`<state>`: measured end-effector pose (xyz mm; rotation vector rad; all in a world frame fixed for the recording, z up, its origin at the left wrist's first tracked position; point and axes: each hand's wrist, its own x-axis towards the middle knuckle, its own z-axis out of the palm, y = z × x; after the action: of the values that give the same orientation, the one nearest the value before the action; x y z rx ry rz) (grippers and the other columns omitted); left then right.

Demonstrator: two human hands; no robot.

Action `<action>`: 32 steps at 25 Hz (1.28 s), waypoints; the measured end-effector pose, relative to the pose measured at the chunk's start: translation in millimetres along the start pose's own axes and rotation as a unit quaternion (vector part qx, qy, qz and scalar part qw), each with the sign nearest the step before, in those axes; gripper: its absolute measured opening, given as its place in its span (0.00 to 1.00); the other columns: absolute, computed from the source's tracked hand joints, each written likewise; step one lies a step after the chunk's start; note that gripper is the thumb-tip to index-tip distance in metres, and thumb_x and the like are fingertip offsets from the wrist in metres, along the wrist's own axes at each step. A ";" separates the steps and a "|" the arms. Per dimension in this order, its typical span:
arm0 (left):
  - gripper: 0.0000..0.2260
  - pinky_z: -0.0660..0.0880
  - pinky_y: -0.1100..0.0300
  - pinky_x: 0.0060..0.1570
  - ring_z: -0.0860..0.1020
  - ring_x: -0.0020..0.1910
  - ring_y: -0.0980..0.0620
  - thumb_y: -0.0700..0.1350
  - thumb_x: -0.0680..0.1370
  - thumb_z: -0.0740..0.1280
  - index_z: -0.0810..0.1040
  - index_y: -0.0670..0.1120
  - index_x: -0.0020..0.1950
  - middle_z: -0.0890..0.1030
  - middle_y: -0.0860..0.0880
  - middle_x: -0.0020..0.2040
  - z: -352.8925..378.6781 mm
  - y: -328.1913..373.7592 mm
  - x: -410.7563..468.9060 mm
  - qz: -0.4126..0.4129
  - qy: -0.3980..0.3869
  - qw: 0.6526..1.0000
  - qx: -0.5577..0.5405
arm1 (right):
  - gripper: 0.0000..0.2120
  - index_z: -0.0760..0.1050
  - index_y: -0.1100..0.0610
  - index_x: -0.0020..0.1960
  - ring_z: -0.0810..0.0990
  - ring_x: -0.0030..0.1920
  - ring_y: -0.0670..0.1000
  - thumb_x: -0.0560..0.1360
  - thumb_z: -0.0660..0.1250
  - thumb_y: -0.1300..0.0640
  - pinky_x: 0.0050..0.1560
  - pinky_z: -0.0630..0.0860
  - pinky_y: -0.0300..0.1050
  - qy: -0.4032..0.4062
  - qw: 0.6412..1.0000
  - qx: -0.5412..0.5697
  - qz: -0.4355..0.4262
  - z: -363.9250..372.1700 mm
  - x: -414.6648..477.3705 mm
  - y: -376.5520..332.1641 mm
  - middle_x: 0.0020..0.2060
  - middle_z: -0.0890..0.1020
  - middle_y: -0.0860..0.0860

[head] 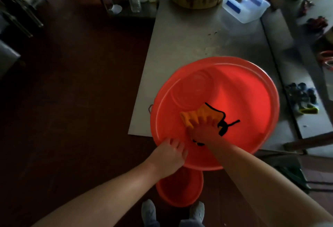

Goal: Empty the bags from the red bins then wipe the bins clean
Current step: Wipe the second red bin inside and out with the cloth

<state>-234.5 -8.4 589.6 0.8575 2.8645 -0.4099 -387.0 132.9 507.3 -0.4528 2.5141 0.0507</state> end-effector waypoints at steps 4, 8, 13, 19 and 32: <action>0.18 0.77 0.50 0.46 0.79 0.44 0.43 0.44 0.78 0.52 0.81 0.46 0.55 0.81 0.44 0.46 10.7 2.7 2.6 0.000 0.009 1.000 0.006 | 0.33 0.44 0.36 0.81 0.45 0.78 0.72 0.77 0.33 0.29 0.72 0.38 0.75 -0.020 0.998 -0.052 -0.023 6.3 32.0 -4.1 0.82 0.48 0.56; 0.16 0.75 0.53 0.43 0.78 0.43 0.43 0.44 0.77 0.54 0.81 0.48 0.52 0.80 0.45 0.45 11.4 0.0 -2.0 -0.012 -0.001 1.000 -0.004 | 0.29 0.49 0.40 0.82 0.48 0.79 0.69 0.82 0.46 0.35 0.76 0.42 0.70 -0.012 0.998 -0.067 -0.015 5.8 -6.4 -4.4 0.82 0.51 0.54; 0.16 0.75 0.52 0.44 0.79 0.47 0.43 0.56 0.72 0.71 0.82 0.48 0.55 0.81 0.44 0.50 0.3 -12.2 -6.0 -0.010 -0.027 1.000 0.010 | 0.29 0.50 0.41 0.81 0.47 0.80 0.65 0.82 0.44 0.35 0.76 0.43 0.66 -0.043 0.997 -0.056 -0.006 -10.9 -107.7 -13.9 0.81 0.52 0.52; 0.25 0.73 0.50 0.51 0.76 0.56 0.42 0.63 0.76 0.67 0.77 0.45 0.63 0.79 0.42 0.58 -5.4 -15.2 -1.8 0.010 -0.008 1.000 0.028 | 0.28 0.50 0.38 0.80 0.47 0.79 0.64 0.82 0.43 0.34 0.75 0.44 0.66 -0.029 0.998 -0.062 -0.002 -13.1 -121.2 -10.2 0.81 0.53 0.49; 0.19 0.76 0.52 0.46 0.79 0.47 0.44 0.55 0.78 0.57 0.80 0.46 0.58 0.82 0.45 0.49 10.0 -7.9 3.4 0.026 0.001 1.000 0.002 | 0.34 0.36 0.28 0.76 0.48 0.79 0.68 0.71 0.34 0.23 0.71 0.42 0.76 -0.032 0.998 0.029 -0.043 -1.3 37.6 -5.6 0.82 0.48 0.51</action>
<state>-241.3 -15.9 581.2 0.9305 2.8384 -0.4079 -415.0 115.8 488.1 -0.5266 2.4232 -0.0392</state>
